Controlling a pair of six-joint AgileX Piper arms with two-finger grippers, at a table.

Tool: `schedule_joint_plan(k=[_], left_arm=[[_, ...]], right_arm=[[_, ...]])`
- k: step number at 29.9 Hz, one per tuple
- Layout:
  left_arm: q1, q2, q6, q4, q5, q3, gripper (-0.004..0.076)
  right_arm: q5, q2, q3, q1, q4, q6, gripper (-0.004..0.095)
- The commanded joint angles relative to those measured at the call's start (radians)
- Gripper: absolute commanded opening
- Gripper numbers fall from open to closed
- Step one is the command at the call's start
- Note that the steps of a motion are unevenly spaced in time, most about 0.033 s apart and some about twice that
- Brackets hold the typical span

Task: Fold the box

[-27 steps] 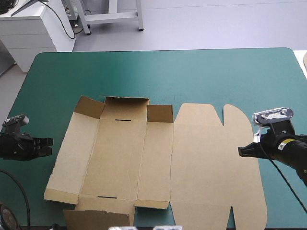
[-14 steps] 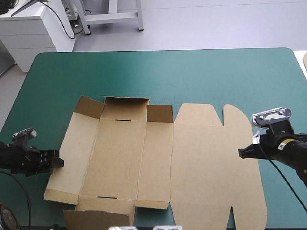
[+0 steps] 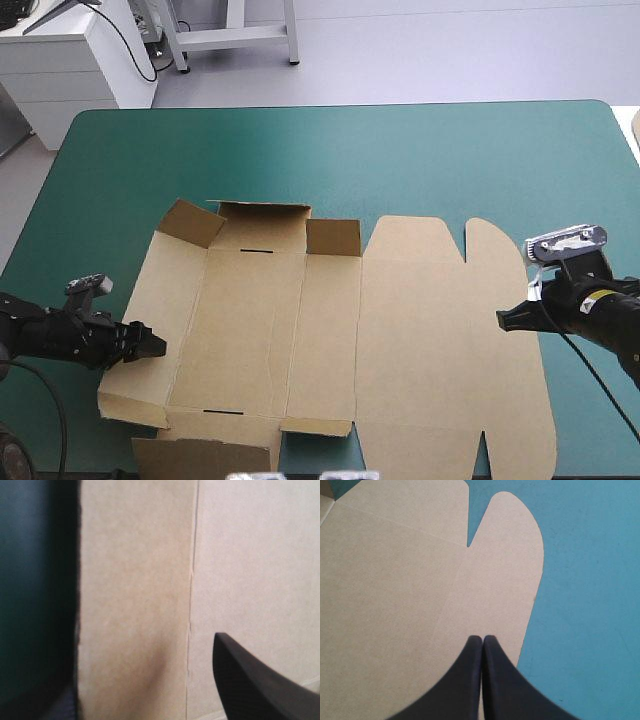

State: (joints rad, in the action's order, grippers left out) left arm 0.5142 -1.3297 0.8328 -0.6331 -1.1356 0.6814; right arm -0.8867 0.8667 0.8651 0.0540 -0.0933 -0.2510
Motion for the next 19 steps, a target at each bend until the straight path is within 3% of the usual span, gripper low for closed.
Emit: schedule_joint_plan(k=[1, 7, 10, 14, 19], left_arm=[[-0.054, 0.022, 0.003, -0.007, -0.013, 0.017, 0.0440], [-0.070, 0.022, -0.002, -0.013, -0.004, 0.021, 0.0405], [-0.070, 0.022, -0.041, -0.013, 0.003, 0.041, 0.0277], [-0.070, 0.022, -0.055, -0.006, -0.003, 0.070, 0.0008], [-0.070, 0.022, -0.071, 0.007, -0.007, 0.082, -0.0008]], right_arm=[[0.050, -0.007, 0.027, -0.007, 0.000, -0.011, -0.0016], [0.028, -0.007, 0.027, -0.007, 0.000, -0.018, -0.0016], [0.021, -0.007, 0.027, -0.007, 0.000, -0.022, -0.0016], [0.021, -0.007, 0.027, -0.007, 0.000, -0.022, -0.0016], [0.021, -0.007, 0.027, -0.007, 0.000, -0.022, -0.0016]])
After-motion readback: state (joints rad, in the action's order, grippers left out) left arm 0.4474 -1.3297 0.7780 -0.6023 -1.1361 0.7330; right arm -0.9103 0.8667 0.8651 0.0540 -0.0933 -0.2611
